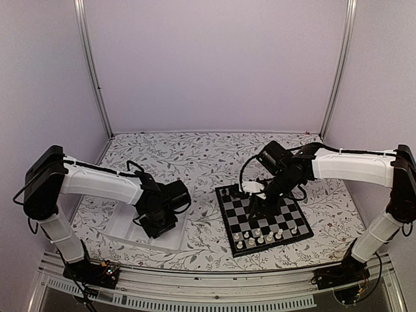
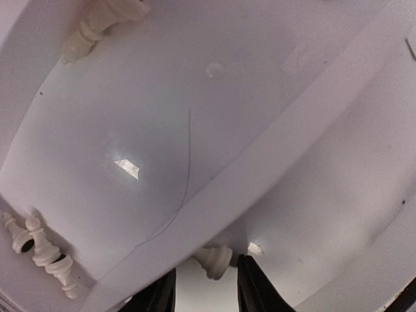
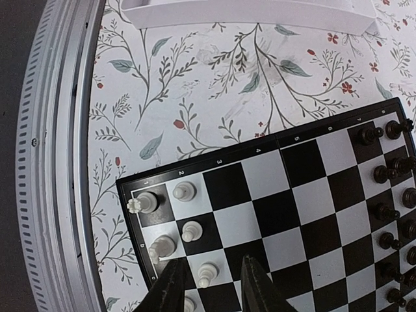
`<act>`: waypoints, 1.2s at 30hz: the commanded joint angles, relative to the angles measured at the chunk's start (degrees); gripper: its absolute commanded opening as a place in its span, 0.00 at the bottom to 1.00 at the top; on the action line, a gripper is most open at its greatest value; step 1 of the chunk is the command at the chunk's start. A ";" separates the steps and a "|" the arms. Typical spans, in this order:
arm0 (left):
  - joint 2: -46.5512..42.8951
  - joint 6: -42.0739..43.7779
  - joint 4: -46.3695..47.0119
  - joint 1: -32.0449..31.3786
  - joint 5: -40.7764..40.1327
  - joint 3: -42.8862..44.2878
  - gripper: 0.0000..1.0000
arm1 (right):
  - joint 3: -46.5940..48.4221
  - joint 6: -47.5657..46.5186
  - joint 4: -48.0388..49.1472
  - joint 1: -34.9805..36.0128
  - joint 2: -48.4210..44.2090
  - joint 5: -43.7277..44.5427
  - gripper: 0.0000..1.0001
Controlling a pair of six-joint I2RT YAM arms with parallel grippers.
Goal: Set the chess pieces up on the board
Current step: Pick up the chess piece from the storage box.
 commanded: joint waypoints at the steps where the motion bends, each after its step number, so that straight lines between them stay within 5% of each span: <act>1: -1.15 -0.80 2.11 1.80 0.60 -1.31 0.35 | -0.58 -0.12 0.69 -0.25 0.80 -1.45 0.32; 36: 7.53 13.24 5.96 3.90 -0.39 1.77 0.22 | -1.30 0.28 0.49 -0.27 0.78 -2.08 0.32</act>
